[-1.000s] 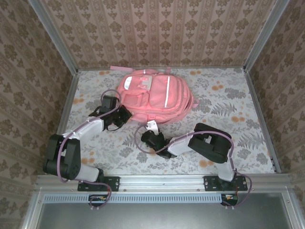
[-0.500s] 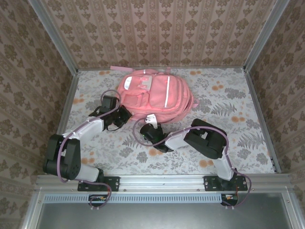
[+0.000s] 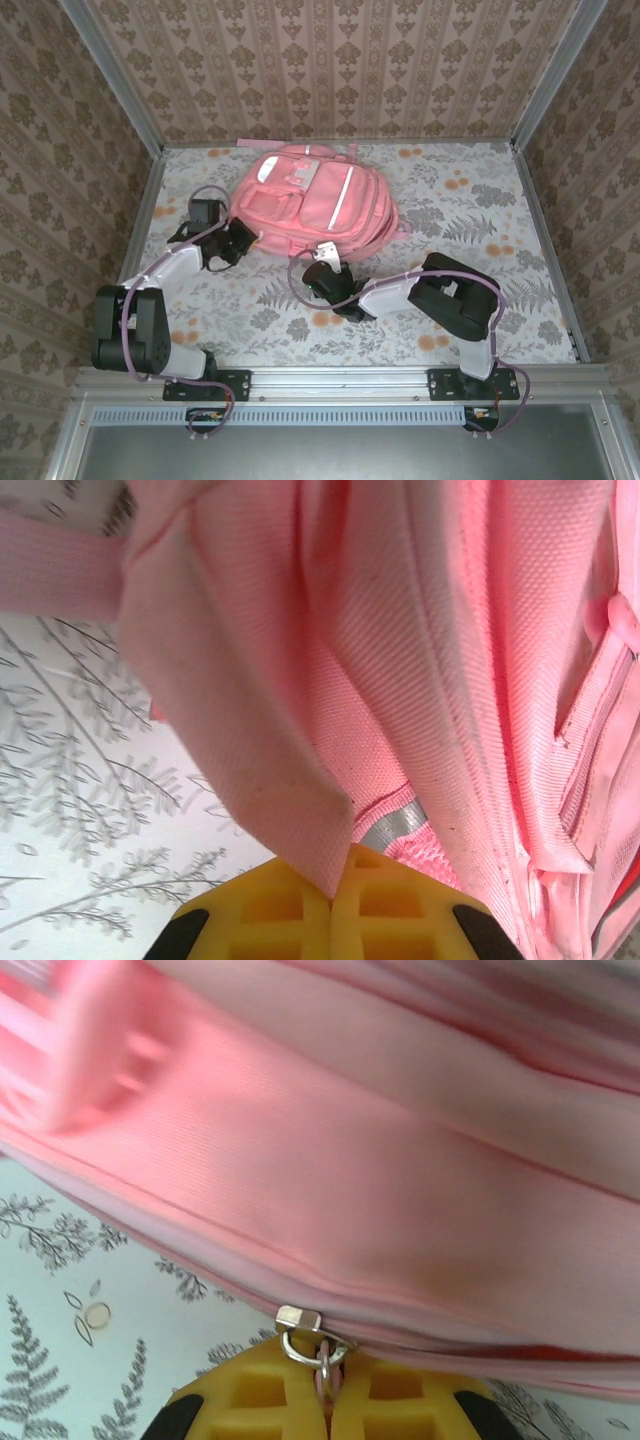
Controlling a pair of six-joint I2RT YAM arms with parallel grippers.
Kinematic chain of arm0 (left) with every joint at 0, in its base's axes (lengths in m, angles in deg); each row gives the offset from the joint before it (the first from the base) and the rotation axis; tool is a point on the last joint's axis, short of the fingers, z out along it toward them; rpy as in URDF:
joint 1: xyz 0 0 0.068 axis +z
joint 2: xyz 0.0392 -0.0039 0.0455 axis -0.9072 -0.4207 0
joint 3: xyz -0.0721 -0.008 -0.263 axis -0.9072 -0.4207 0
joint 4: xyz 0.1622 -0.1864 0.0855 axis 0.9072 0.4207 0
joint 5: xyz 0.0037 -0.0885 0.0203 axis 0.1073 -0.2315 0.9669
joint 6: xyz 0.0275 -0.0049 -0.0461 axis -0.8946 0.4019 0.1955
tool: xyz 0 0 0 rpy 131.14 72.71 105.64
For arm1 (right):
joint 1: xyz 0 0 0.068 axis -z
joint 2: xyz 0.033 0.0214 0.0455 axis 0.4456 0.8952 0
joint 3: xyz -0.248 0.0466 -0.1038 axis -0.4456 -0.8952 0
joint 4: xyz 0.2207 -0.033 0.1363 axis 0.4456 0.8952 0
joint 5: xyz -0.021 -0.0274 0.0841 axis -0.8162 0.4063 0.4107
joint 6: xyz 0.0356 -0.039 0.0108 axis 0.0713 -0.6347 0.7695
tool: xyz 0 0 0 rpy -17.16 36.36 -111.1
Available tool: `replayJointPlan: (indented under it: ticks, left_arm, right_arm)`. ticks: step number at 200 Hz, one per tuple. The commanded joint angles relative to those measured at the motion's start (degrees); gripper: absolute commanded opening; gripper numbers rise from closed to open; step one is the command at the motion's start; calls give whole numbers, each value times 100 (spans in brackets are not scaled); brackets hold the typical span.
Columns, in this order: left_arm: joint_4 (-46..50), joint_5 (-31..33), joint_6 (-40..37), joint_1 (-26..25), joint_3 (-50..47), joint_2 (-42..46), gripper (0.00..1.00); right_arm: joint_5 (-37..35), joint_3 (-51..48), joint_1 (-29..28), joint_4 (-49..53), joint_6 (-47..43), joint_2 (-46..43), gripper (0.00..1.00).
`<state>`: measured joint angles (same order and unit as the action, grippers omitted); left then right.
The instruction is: Pack books, pencil case, and school supplies into a backpack
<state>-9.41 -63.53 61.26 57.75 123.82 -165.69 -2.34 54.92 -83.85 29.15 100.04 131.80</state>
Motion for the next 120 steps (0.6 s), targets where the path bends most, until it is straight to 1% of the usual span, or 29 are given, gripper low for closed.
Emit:
replayJointPlan:
  ticks: [1, 46, 63, 84, 87, 99, 103, 114, 120]
  left_arm:
    - [82, 122, -416, 349, 134, 257, 0]
    - [281, 26, -981, 1013, 327, -62, 0]
    - [353, -92, -1193, 1240, 525, -292, 0]
    - [477, -322, -1355, 1353, 755, -477, 0]
    - [475, -363, -1363, 1361, 767, -478, 4]
    - [522, -495, -1311, 1316, 761, -397, 29]
    - [551, -511, -1289, 1280, 746, -346, 36]
    - [662, -541, -1222, 1175, 647, -152, 47]
    - [736, -545, -1161, 1091, 565, -12, 49]
  right_arm:
    - [-228, -199, 34, 540, 98, -322, 0]
    - [-173, -491, 39, 886, 181, -732, 0]
    - [92, -537, 43, 914, 60, -818, 0]
    - [454, -418, 35, 1091, -94, -857, 0]
    - [494, -396, 32, 1120, -112, -874, 0]
    - [706, -332, 25, 1166, -154, -912, 0]
    - [792, -312, 19, 1159, -169, -922, 0]
    - [994, -238, 10, 1177, -176, -928, 0]
    - [1077, -196, 0, 1205, -168, -925, 0]
